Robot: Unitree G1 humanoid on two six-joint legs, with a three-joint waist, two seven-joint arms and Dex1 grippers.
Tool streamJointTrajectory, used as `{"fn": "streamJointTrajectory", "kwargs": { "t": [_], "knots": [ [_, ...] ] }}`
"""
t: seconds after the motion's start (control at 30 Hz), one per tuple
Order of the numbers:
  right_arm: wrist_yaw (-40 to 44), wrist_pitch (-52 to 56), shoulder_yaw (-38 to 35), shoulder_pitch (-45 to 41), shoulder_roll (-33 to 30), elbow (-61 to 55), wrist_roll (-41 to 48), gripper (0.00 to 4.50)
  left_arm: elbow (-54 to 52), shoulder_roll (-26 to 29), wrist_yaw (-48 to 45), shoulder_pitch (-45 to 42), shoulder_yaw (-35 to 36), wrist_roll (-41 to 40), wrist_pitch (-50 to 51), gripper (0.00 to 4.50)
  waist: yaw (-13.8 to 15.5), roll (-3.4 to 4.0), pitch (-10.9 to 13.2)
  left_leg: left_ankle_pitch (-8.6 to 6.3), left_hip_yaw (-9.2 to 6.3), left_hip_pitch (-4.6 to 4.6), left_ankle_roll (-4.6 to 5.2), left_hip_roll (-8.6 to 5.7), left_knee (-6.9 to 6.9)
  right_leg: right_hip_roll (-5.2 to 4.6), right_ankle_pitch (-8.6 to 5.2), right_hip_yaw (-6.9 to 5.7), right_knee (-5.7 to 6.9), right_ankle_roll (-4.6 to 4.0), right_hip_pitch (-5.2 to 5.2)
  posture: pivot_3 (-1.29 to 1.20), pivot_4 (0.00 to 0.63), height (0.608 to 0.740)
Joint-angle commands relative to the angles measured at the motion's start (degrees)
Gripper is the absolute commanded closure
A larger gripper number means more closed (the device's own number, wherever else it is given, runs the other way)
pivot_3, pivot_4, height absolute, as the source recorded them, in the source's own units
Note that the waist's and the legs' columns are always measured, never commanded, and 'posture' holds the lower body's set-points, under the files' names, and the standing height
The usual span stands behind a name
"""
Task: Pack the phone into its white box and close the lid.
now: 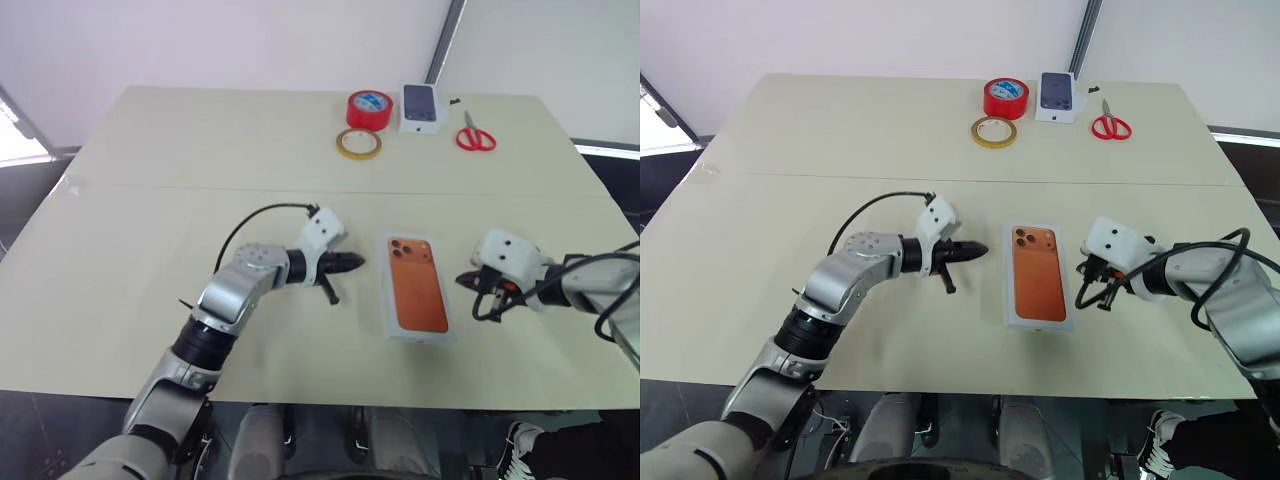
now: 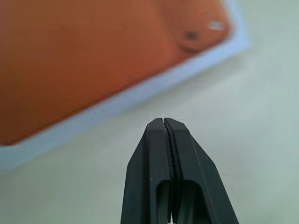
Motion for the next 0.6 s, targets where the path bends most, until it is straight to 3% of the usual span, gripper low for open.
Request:
{"fn": "streamJointTrajectory", "kwargs": {
  "t": [0.03,0.4,0.6],
  "knots": [
    [1.43,1.59,-3.68,2.73,0.18,-6.41,4.11,4.48,1.51,-2.03,0.12,-2.65,-1.93,0.62,-1.59,4.50,-0.14,0.00,0.00,-0.04,0.00,0.02,0.06,0.00,0.07,0.00,0.00,0.00,0.01,0.00,0.05,0.00,0.150,0.740],
    [-5.61,5.03,0.18,7.04,3.58,-10.31,3.09,4.48,13.17,-2.96,-1.41,-5.50,-11.73,9.36,-6.82,4.50,-0.17,-0.03,-0.03,-0.09,-0.02,0.09,0.09,0.02,0.13,-0.01,-0.02,-0.02,-0.03,-0.03,0.13,0.00,0.150,0.740],
    [-6.49,3.46,1.09,6.06,3.67,-8.76,2.21,4.48,12.86,-2.89,-1.06,-4.14,-10.79,10.19,-6.73,4.50,-0.18,-0.16,-0.13,-0.10,-0.06,0.13,0.10,0.04,0.14,-0.03,-0.02,-0.05,-0.09,-0.03,0.22,0.00,0.150,0.740]
  ]
}}
